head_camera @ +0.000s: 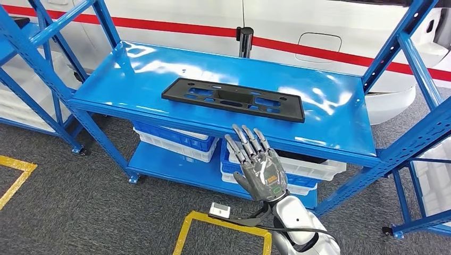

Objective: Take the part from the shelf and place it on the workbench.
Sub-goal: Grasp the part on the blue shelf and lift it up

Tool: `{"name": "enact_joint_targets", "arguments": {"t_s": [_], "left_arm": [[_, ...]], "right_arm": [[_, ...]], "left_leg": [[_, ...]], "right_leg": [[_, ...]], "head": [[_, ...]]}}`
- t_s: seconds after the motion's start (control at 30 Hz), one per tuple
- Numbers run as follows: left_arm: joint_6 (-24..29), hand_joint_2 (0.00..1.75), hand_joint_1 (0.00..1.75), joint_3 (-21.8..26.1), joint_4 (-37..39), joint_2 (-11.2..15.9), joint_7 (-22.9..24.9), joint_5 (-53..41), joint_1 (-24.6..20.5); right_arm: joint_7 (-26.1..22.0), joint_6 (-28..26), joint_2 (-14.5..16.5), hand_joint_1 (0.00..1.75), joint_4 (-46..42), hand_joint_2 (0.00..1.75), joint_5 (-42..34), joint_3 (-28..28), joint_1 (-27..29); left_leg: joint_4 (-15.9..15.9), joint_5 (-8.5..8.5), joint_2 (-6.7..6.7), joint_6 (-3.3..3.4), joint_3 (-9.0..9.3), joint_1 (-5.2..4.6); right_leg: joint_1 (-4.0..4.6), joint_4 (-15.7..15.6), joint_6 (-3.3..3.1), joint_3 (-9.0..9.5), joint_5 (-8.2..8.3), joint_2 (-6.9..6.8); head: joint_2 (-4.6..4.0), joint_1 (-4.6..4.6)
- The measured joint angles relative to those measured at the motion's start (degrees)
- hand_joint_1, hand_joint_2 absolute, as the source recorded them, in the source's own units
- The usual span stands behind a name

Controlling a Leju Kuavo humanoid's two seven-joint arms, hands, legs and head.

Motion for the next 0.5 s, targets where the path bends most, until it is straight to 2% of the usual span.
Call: {"name": "enact_joint_targets", "arguments": {"t_s": [0.07, 0.13, 0.17, 0.2, 0.27, 0.3, 0.33, 0.37, 0.43, 0.47, 0.5], "left_arm": [[-0.3, 0.0, 0.0, -0.1, 0.0, 0.0, 1.1, -0.6, -0.4], [-0.5, 0.0, 0.0, -0.2, 0.0, 0.2, 1.9, -1.0, -0.8], [-0.6, 0.0, 0.0, -0.2, 0.0, 0.2, 2.1, -1.2, -1.0], [-0.7, 0.0, 0.0, -0.2, 0.0, 0.3, 2.2, -1.3, -1.2], [-0.9, 0.0, 0.0, -0.2, 0.0, 0.2, 2.3, -1.6, -1.4], [-1.0, 0.0, 0.0, -0.2, 0.0, 0.2, 2.4, -1.6, -1.4], [-1.0, 0.0, 0.0, -0.3, 0.0, 0.2, 2.5, -1.7, -1.4], [-1.1, 0.0, 0.0, -0.3, 0.0, 0.3, 2.5, -1.7, -1.4], [-1.2, 0.0, 0.0, -0.3, 0.0, 0.3, 2.6, -1.8, -1.6], [-1.2, 0.0, 0.0, -0.4, 0.0, 0.3, 2.6, -1.9, -1.7], [-1.3, 0.0, 0.0, -0.4, 0.0, 0.3, 2.7, -2.0, -1.8]], "right_arm": [[0.3, 0.4, 0.2, 0.0, -0.1, 1.75, 0.6, 0.1, 0.2], [0.5, 1.0, 0.8, 0.0, -0.3, 1.75, 1.0, 0.2, 0.2], [0.6, 1.3, 1.2, 0.0, -0.4, 1.75, 1.1, 0.3, 0.1], [0.7, 1.7, 1.7, 0.0, -0.5, 1.75, 1.2, 0.4, 0.1], [0.8, 2.4, 2.4, 0.0, -0.6, 1.75, 1.3, 0.5, 0.0], [0.8, 2.6, 2.6, 0.0, -0.6, 1.75, 1.3, 0.5, 0.0], [0.8, 2.7, 2.7, 0.0, -0.7, 1.75, 1.3, 0.6, 0.0], [0.8, 2.8, 2.8, 0.0, -0.7, 1.75, 1.3, 0.6, 0.1], [0.8, 2.8, 2.9, 0.0, -0.8, 1.75, 1.3, 0.6, 0.0], [0.8, 2.8, 3.0, 0.0, -0.9, 1.75, 1.3, 0.6, 0.0], [0.8, 2.8, 3.0, 0.0, -1.0, 1.75, 1.3, 0.6, 0.0]], "left_leg": [[0.1, -0.52, -0.01, -0.55, 0.14, -0.06], [0.5, -1.11, 0.15, -1.22, 0.21, 0.23], [1.8, -1.87, 0.25, -1.63, -0.24, 0.39], [4.3, -3.1, 0.35, -2.04, -1.37, 0.56], [11.9, -6.0, 0.46, -2.75, -5.52, 0.88], [15.0, -6.7, 0.5, -2.99, -7.62, 1.02], [16.3, -6.34, 0.55, -3.14, -8.96, 1.13], [15.4, -4.83, 0.61, -3.19, -9.16, 1.23], [8.5, 0.06, 0.72, -2.99, -6.84, 1.37], [4.8, 1.77, 0.72, -2.79, -5.32, 1.3], [2.3, 2.72, 0.7, -2.49, -4.25, 1.19]], "right_leg": [[0.15, -0.9, -0.94, 0.5, 0.26, 0.06], [-0.18, -1.1, -1.78, 0.93, 0.15, 0.11], [-0.34, -1.3, -2.22, 1.28, 0.04, 0.13], [-0.52, -1.5, -2.6, 1.67, -0.11, 0.11], [-0.46, -1.5, -3.2, 2.21, -0.56, 0.08], [-0.42, -1.5, -3.33, 2.41, -0.74, 0.1], [-0.42, -1.4, -3.39, 2.61, -0.93, 0.17], [-0.43, -1.4, -3.33, 2.87, -1.14, 0.27], [-0.47, -1.5, -2.98, 3.59, -1.67, 0.44], [-0.27, -1.4, -2.69, 3.85, -1.95, 0.48], [-0.13, -1.4, -2.39, 4.0, -2.18, 0.49]], "head": [[0.0, -0.06], [-0.01, -0.13], [0.0, -0.24], [0.0, -0.35], [0.0, -0.52], [0.0, -0.5], [0.0, -0.52], [0.0, -0.53], [-0.01, -0.53], [-0.01, -0.51], [-0.01, -0.47]]}}
